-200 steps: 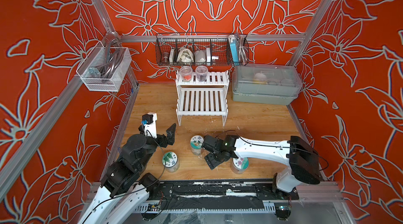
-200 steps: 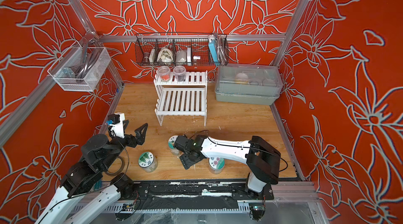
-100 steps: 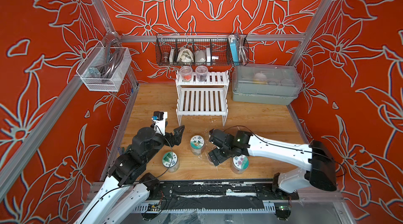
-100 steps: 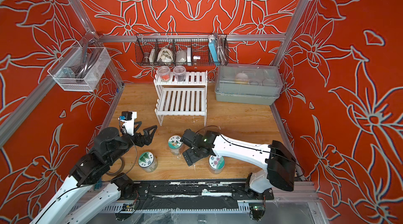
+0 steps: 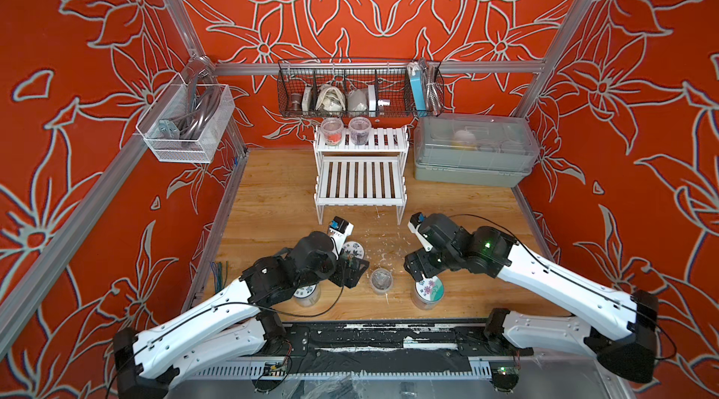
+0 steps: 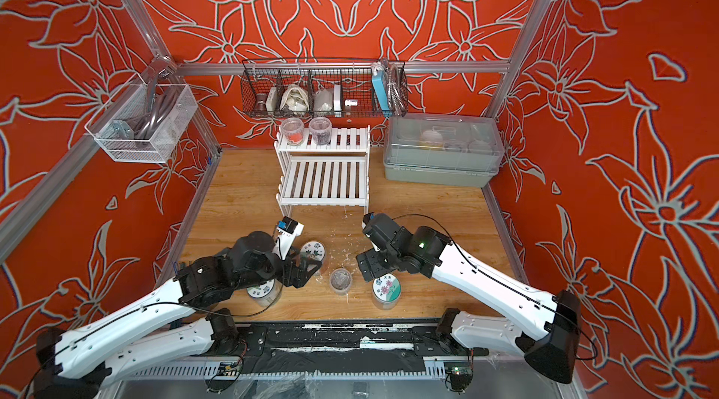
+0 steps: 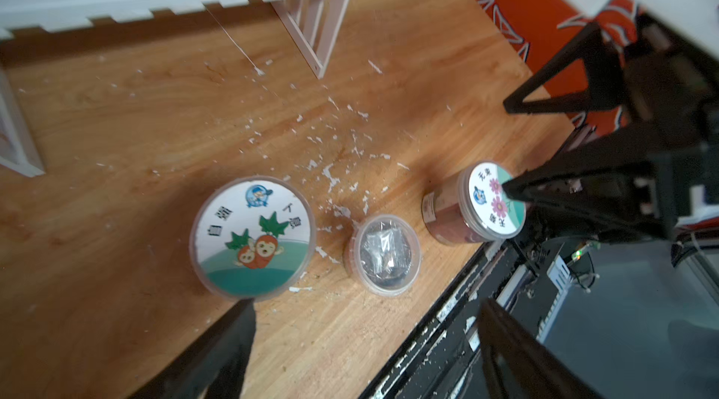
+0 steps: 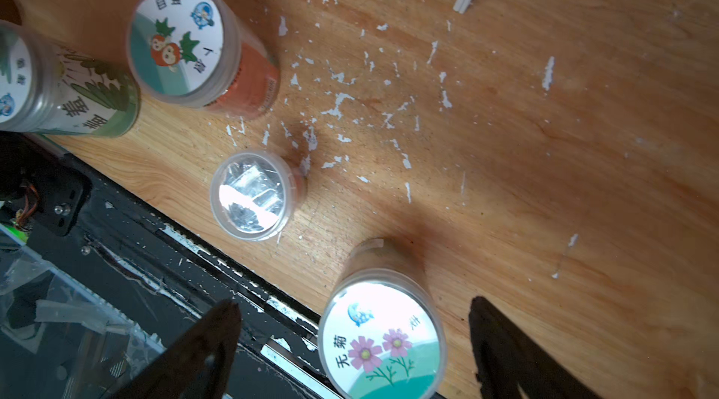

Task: Place the seed container on the shelf
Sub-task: Pick up the seed jar at the center of the board.

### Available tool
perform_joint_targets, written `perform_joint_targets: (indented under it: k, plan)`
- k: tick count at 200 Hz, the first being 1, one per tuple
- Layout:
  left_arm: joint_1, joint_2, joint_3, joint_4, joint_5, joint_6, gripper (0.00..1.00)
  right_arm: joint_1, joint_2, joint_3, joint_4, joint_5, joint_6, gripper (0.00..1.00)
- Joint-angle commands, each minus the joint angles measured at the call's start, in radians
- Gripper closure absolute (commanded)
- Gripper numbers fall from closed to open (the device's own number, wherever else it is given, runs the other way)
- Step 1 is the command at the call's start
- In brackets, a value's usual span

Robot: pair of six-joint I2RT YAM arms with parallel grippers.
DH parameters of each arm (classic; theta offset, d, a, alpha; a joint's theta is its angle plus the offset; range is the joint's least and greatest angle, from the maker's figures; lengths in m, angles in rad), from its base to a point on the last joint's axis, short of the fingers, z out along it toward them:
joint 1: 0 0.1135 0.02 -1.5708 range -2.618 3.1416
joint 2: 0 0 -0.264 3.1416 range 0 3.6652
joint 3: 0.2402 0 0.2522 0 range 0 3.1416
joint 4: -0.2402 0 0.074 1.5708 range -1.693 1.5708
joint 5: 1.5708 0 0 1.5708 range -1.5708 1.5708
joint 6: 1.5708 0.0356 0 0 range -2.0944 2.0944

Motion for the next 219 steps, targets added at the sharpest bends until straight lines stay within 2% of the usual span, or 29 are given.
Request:
perform_joint_targets:
  k: [1,28,76,145,219]
  plan:
    - [-0.082,0.086,0.015,-0.024,-0.074,-0.043,0.07,-0.034,-0.045,-0.015,-0.067,0.016,-0.039,0.05]
    - [-0.159,0.237,0.073,-0.061,-0.122,-0.057,0.01,-0.064,-0.076,-0.019,-0.079,0.007,-0.048,0.05]
    - [-0.213,0.419,0.134,-0.049,-0.106,-0.074,0.01,-0.091,-0.076,-0.034,-0.073,-0.003,-0.054,0.04]
    - [-0.222,0.575,0.152,0.006,-0.116,-0.06,0.01,-0.103,-0.081,-0.047,-0.06,-0.015,-0.056,0.04]
    - [-0.22,0.655,0.2,0.019,-0.157,-0.041,0.02,-0.121,-0.107,-0.047,-0.08,-0.012,-0.069,0.04]
